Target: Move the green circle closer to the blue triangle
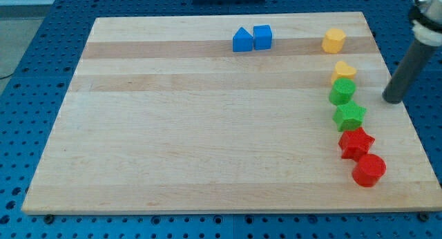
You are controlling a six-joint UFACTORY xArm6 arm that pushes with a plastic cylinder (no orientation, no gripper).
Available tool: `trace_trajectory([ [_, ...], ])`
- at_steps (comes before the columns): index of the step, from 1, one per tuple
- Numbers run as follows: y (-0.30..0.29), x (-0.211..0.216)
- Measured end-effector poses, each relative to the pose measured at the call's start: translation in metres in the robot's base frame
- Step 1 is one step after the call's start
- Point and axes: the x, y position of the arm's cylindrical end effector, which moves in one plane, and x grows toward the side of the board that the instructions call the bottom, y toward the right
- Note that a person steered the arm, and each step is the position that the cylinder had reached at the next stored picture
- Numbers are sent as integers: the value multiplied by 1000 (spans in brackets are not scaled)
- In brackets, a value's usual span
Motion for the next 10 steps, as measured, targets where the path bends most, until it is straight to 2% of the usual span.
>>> trace_trajectory([
  [2, -84, -1],
  [3, -118, -17],
  [5, -138, -73],
  [7, -162, -97],
  [10, -232, -94],
])
